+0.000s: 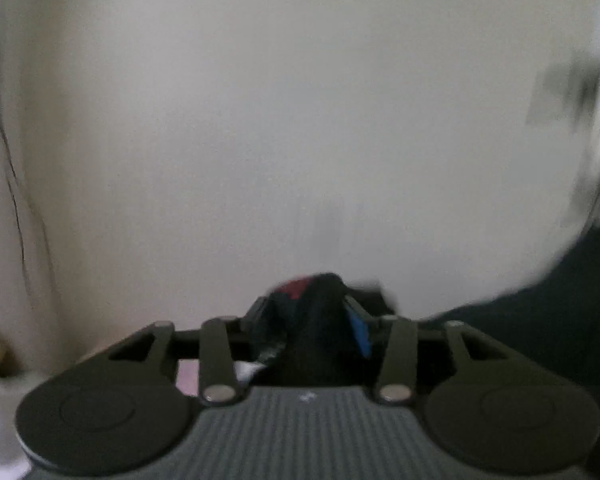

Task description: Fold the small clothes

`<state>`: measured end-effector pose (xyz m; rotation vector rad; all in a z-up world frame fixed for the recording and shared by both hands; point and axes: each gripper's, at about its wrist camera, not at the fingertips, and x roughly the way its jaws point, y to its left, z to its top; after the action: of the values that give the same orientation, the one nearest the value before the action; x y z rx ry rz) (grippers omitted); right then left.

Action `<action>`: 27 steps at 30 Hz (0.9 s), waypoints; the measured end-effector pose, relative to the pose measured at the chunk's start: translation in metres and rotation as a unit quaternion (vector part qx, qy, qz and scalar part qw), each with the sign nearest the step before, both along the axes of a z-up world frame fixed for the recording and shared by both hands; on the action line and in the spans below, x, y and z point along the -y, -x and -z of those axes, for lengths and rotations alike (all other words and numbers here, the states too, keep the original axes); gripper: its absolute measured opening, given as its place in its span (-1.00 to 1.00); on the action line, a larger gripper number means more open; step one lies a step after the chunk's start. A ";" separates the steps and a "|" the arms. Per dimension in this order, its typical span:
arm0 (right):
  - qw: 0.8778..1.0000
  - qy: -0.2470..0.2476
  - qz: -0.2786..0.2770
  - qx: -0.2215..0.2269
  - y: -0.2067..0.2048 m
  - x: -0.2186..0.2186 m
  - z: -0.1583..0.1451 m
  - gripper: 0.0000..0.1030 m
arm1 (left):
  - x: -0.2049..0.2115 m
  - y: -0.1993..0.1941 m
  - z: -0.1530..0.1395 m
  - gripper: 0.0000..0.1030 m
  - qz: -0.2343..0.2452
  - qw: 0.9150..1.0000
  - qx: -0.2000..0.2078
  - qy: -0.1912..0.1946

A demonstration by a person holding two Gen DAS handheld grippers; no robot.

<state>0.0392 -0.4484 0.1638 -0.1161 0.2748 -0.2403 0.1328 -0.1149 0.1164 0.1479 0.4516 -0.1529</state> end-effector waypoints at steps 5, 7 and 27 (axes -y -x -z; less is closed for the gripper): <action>0.987 -0.102 -0.050 -0.118 0.033 0.017 0.075 -0.51 | -0.045 -0.005 0.066 -0.47 -0.007 0.996 -0.084 0.010; 0.977 -0.152 -0.067 -0.134 0.061 0.028 0.100 -0.20 | -0.076 0.023 0.070 -0.21 0.004 0.995 -0.091 0.041; 0.945 -0.196 -0.167 -0.200 0.143 -0.062 0.191 -0.95 | -0.132 0.136 0.093 -0.80 -0.005 0.994 -0.103 -0.045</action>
<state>-0.1040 -0.3869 -0.0271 0.1862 0.6948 0.1832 -0.0028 0.0173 0.0239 0.2194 0.6651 -0.1379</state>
